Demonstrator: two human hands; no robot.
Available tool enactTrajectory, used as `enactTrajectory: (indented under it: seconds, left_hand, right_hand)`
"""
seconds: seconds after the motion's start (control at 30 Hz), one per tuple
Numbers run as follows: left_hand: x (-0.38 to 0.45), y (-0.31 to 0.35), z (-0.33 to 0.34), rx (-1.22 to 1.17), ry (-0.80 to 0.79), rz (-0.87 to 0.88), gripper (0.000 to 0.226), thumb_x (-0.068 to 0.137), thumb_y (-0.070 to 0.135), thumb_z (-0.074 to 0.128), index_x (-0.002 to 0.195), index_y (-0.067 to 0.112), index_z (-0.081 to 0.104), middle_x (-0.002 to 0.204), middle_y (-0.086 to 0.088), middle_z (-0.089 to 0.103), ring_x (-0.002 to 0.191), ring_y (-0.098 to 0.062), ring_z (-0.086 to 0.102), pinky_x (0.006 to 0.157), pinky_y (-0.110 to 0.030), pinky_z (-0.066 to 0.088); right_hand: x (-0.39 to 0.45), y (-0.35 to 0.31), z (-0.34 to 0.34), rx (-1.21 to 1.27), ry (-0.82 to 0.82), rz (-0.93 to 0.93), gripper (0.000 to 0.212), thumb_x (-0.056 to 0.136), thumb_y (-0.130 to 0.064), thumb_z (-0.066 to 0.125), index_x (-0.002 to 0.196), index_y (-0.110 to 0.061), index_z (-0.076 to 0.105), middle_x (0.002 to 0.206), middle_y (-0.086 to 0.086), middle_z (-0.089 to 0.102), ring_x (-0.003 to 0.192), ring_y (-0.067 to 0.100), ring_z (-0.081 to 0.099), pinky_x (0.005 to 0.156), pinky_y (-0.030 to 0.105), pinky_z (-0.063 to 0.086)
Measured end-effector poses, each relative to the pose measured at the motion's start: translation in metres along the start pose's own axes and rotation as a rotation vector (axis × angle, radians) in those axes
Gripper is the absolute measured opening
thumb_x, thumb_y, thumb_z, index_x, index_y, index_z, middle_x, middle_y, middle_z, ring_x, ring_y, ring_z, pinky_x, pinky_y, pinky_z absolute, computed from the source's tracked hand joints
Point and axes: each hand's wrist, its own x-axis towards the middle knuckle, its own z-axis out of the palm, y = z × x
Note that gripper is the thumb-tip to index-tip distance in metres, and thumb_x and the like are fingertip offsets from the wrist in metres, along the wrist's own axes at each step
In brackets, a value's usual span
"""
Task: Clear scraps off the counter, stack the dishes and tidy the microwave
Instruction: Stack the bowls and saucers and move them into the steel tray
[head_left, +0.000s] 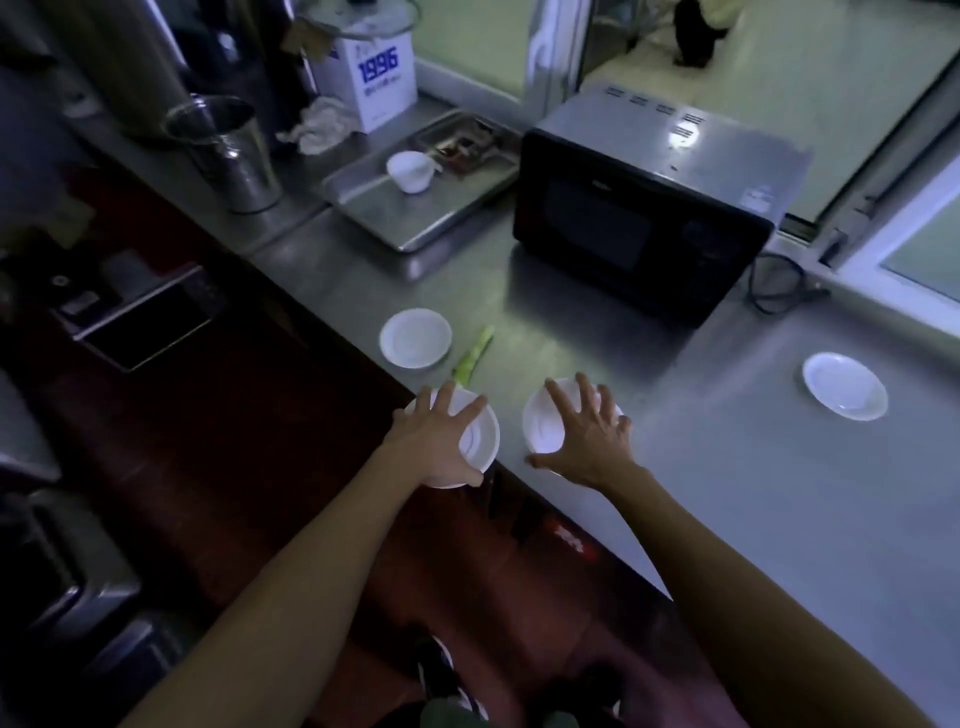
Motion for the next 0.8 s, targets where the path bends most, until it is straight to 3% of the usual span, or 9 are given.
enactTrajectory:
  seconds: [0.4, 0.8]
  left_hand:
    - [-0.031, -0.154, -0.032, -0.082, 0.067, -0.209, 0.116, 0.063, 0.071, 0.067, 0.153, 0.047, -0.002, 0.164, -0.002, -0.009, 0.149, -0.036, -0.006, 0.110, -0.063, 0.026]
    - [0.078, -0.255, -0.085, -0.040, 0.036, -0.227, 0.116, 0.060, 0.071, 0.068, 0.152, 0.048, 0.000, 0.161, -0.003, -0.002, 0.148, -0.035, -0.001, 0.108, -0.062, 0.029]
  right_hand:
    - [0.084, -0.160, -0.041, -0.030, 0.018, -0.225, 0.119, 0.065, -0.075, 0.072, 0.156, -0.039, 0.004, 0.165, 0.006, -0.003, 0.149, 0.043, 0.004, 0.108, 0.066, 0.029]
    - [0.243, -0.207, -0.040, 0.031, -0.009, -0.207, 0.121, 0.059, -0.083, 0.068, 0.154, -0.043, 0.005, 0.165, 0.001, -0.003, 0.149, 0.040, 0.004, 0.108, 0.066, 0.027]
